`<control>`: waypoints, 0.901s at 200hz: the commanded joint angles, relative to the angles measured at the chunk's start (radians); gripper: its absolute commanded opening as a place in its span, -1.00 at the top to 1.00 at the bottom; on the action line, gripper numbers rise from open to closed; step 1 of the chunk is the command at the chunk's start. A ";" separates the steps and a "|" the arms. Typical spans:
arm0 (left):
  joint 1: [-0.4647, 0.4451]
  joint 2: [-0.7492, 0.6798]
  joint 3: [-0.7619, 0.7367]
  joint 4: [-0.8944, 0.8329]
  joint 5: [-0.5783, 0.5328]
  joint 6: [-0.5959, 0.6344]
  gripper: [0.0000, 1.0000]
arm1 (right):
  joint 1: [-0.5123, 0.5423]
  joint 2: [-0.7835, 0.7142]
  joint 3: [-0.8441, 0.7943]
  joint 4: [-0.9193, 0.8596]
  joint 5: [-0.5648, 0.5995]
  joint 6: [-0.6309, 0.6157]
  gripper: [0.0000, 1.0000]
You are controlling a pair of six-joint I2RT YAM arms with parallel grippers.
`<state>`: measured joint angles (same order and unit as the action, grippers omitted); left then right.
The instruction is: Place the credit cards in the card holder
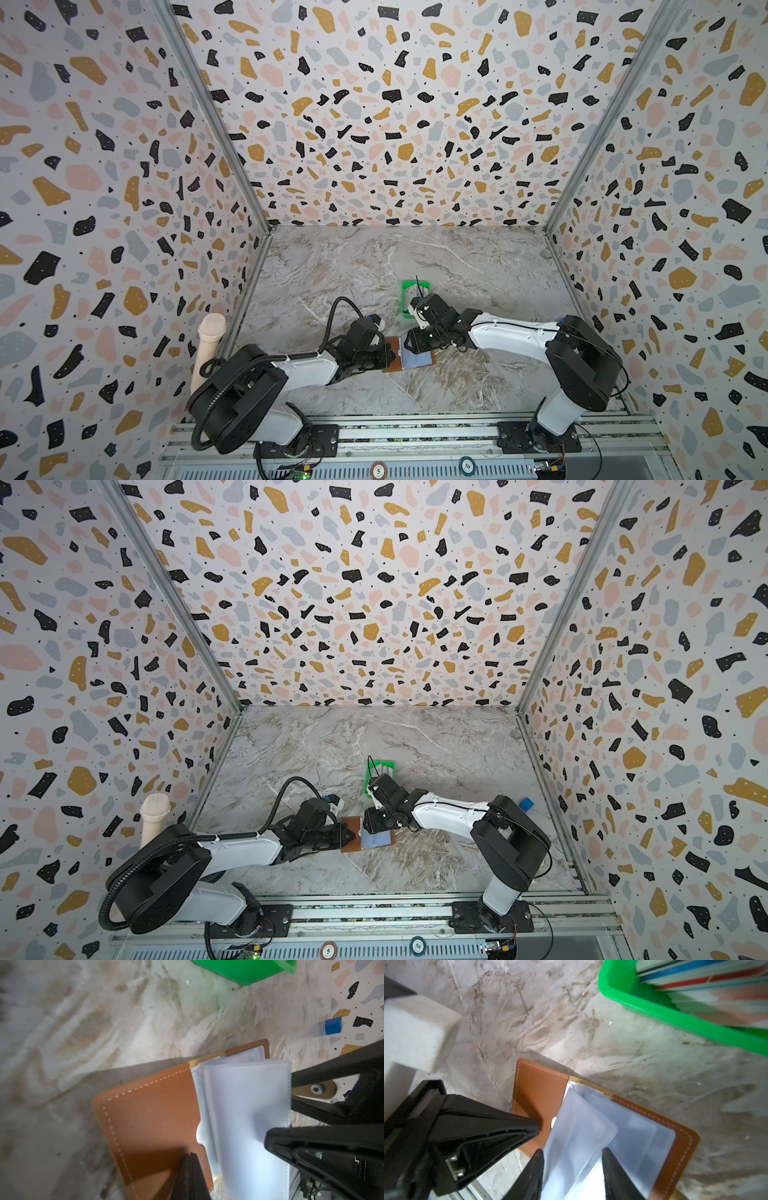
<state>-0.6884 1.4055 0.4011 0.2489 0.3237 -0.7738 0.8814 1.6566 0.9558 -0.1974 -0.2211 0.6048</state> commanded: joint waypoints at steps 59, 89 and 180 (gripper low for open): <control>0.003 -0.015 0.001 -0.036 0.003 -0.002 1.00 | 0.005 -0.047 -0.019 -0.011 0.011 0.000 -0.02; 0.003 -0.013 0.002 -0.032 0.007 -0.004 1.00 | 0.005 -0.056 -0.010 -0.030 0.044 -0.011 -0.12; 0.003 -0.009 0.017 -0.047 0.010 0.011 1.00 | 0.016 -0.028 0.035 -0.085 0.090 -0.077 -0.09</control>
<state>-0.6884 1.4025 0.4030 0.2428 0.3252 -0.7773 0.8913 1.6058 0.9508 -0.2485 -0.1085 0.5610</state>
